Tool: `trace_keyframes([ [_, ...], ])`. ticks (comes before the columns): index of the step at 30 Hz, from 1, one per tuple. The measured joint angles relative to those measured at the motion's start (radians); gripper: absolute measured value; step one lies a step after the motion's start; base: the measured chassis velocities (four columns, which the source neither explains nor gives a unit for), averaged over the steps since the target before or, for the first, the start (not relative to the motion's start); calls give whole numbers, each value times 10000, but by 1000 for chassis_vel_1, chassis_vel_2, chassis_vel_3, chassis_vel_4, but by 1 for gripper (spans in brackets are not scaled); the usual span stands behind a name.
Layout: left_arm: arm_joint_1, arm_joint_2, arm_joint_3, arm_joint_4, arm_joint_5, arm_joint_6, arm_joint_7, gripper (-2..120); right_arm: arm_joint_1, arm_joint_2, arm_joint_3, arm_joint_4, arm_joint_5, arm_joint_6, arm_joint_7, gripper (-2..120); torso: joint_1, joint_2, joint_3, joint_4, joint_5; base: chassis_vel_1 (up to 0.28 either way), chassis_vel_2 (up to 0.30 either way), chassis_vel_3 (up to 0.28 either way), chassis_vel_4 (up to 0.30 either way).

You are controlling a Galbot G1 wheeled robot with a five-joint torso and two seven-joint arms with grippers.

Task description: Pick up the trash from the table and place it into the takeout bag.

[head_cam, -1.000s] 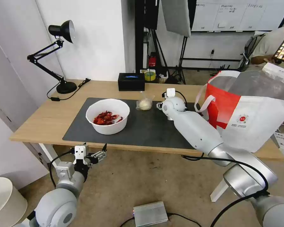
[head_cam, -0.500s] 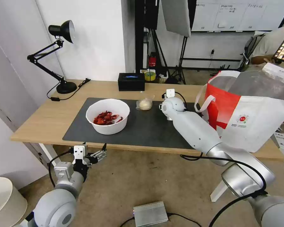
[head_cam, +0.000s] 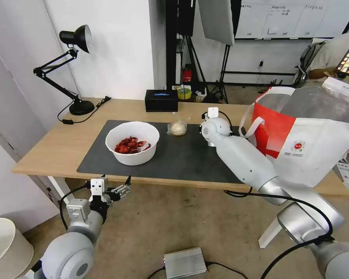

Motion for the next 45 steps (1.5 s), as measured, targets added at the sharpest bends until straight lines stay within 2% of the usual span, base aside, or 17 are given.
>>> trace_keyframes([
  [5, -1, -42, 12, 3, 2, 0, -3, 100, -173, -275, 132, 635, 208, -1, 190, 0, 0, 0, 0, 0, 1, 0, 0, 0, 0],
  [9, 71, -90, -23, -22, 15, 0, -12, 100, -635, -1174, 343, 3067, 1113, -145, 904, 0, 0, 0, 0, -2, 2, 0, 0, 0, 0],
  [10, 71, -90, -23, -22, 15, 0, -12, 100, -635, -1174, 343, 3067, 1113, -145, 904, 0, 0, 0, 0, -2, 2, 0, 0, 0, 0],
  [13, 125, -110, -62, -134, 25, -1, -18, 100, -871, -1922, 435, 5124, 1659, -273, 1603, 0, -1, 0, -2, 0, 1, 0, 0, 0, 0],
  [15, 142, -108, -88, -173, 25, -1, -22, 100, -916, -2084, 459, 5494, 1688, -296, 1731, 0, -1, 0, -2, -1, 0, 0, 0, 0, 0],
  [18, 244, -100, -242, -322, 23, -1, -86, 100, -1097, -2701, 592, 6708, 1771, -390, 2078, 0, -1, 0, -2, 0, 1, 0, 0, 0, 0],
  [19, 244, -100, -242, -322, 23, -1, -86, 100, -1097, -2701, 592, 6708, 1771, -390, 2078, 0, -1, 0, -2, 0, 1, 0, 0, 0, 0],
  [22, 315, -105, -301, -422, 19, 5, -239, 100, -1399, -3378, 879, 7834, 1897, -460, 2340, 0, -1, 1, -2, -1, 0, 0, 0, 0, 0],
  [28, 372, -130, -343, -544, 24, 22, -257, 100, -2006, -4244, 1552, 8998, 2144, -572, 2624, 0, -1, 0, -1, -1, 1, 0, 0, 0, 0],
  [36, 446, -103, -365, -691, 51, 38, -262, 100, -3125, -6010, 3535, 10555, 2969, -590, 2675, 0, -1, 0, -1, -2, 3, 0, 0, 0, 0],
  [45, 529, -209, -269, -818, 228, 51, -260, 100, -3602, -7170, 4574, 11168, 3581, -444, 2704, 0, -1, 1, -1, 1, 0, 0, 0, 0, 0],
])
